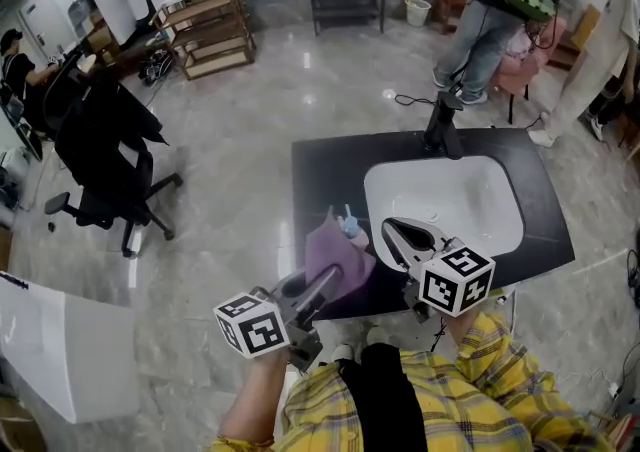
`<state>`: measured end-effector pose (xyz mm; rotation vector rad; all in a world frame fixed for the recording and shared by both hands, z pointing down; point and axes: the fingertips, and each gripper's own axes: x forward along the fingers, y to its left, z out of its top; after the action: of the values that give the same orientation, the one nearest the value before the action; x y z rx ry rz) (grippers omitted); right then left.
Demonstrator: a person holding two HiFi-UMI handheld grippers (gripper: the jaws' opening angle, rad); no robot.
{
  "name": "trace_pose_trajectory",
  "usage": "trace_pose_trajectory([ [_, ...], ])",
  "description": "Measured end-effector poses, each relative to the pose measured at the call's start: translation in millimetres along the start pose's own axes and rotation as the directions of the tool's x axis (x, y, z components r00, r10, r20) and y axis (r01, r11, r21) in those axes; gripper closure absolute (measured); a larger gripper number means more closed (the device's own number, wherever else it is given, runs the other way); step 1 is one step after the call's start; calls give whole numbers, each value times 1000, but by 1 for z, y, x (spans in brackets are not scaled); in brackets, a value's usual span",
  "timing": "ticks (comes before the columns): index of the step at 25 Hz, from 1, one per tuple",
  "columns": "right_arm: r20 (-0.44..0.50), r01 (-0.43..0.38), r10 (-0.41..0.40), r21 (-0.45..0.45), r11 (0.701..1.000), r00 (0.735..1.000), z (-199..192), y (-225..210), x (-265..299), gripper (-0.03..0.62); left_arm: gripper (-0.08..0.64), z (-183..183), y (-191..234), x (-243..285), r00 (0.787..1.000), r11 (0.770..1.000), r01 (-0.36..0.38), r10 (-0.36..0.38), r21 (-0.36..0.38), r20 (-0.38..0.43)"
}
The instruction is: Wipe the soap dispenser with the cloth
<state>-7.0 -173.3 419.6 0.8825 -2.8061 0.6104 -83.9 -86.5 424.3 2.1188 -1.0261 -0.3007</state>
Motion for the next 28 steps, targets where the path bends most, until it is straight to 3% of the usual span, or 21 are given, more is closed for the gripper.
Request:
trace_pose_trajectory([
  [14,-56,-93,91,-30,995,994,-18,14,22,585,483,-9,22,6,999,998,-33,34,-60,19],
  [28,-60,-118,116,-33,992,991,-17,14,22,584,483,-21,42,2,995,990,-95,97,-100,14],
])
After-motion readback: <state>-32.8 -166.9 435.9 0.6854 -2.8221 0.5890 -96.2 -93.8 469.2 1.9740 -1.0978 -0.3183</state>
